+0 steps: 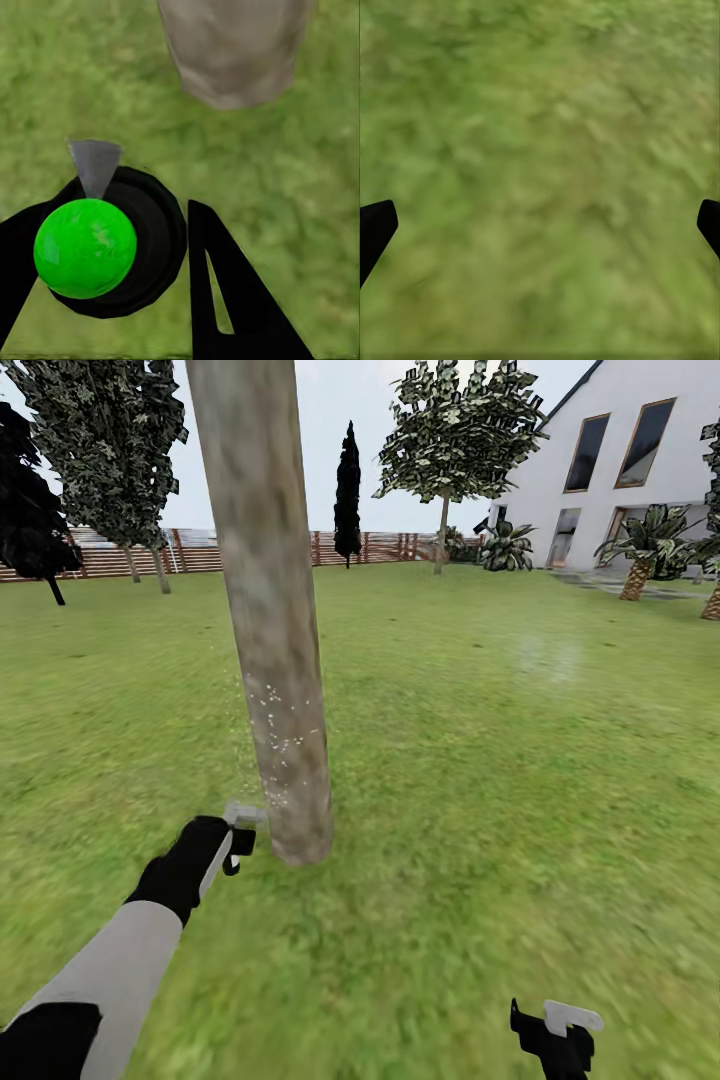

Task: In the garden, pick up the pesticide atomizer on the floor and spray pesticide onto both trees until each tree trunk is fully covered.

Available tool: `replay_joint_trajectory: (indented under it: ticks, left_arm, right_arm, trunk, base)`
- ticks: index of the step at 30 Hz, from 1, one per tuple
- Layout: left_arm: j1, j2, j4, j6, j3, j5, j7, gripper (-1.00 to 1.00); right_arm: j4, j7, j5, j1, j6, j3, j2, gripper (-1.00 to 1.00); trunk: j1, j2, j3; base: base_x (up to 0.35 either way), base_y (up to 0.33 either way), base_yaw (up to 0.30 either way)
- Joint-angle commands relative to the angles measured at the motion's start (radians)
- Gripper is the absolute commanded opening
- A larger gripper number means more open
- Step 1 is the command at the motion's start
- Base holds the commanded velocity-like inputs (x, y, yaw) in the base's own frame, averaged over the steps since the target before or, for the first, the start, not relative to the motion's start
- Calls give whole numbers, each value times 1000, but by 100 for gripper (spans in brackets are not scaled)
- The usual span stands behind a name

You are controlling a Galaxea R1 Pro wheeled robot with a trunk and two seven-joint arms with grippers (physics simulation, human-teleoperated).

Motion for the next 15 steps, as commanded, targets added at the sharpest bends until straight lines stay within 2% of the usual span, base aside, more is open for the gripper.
replay_joint_trajectory:
  ticks: [1,3,4,5,6,7,8,9,11,15]
  left_arm:
    - [12,0,0,-4,1,-1,0,-100]
    - [40,-4,8,-8,2,2,0,-100]
    - [59,-11,10,-31,2,1,0,-100]
    - [77,-19,14,-91,4,-1,5,-100]
    - [86,-23,44,-135,11,4,36,-100]
    - [89,-24,112,-157,62,45,69,-100]
    - [91,-24,155,-183,93,76,75,-100]
    - [94,-24,203,-261,109,93,79,-100]
    - [96,-25,232,-322,113,99,79,-100]
    - [97,-34,244,-343,113,101,79,-100]
  right_arm:
    - [0,0,0,0,0,0,0,100]
    - [0,0,0,0,0,0,-1,100]
    - [0,0,0,0,0,0,-1,100]
    - [0,0,0,0,0,0,-1,100]
    - [0,1,0,0,0,0,-1,100]
    - [0,1,0,0,0,0,-1,100]
    - [0,1,0,0,0,0,-1,100]
    - [0,1,0,0,0,0,-1,100]
    - [0,2,0,0,0,0,-1,100]
    - [0,1,0,0,0,0,0,100]
  trunk:
    - [0,0,0]
    - [0,0,0]
    - [0,0,0]
    - [0,0,0]
    - [0,0,0]
    - [0,0,0]
    - [0,0,0]
    - [0,0,0]
    - [0,0,0]
    - [0,0,0]
  base:
    - [0,0,0]
    - [0,-135,0]
    - [30,-230,0]
    - [67,-254,0]
    - [84,-265,0]
    - [56,-269,0]
    - [23,-270,0]
    - [7,-271,0]
    - [3,-271,0]
    - [0,-272,18]
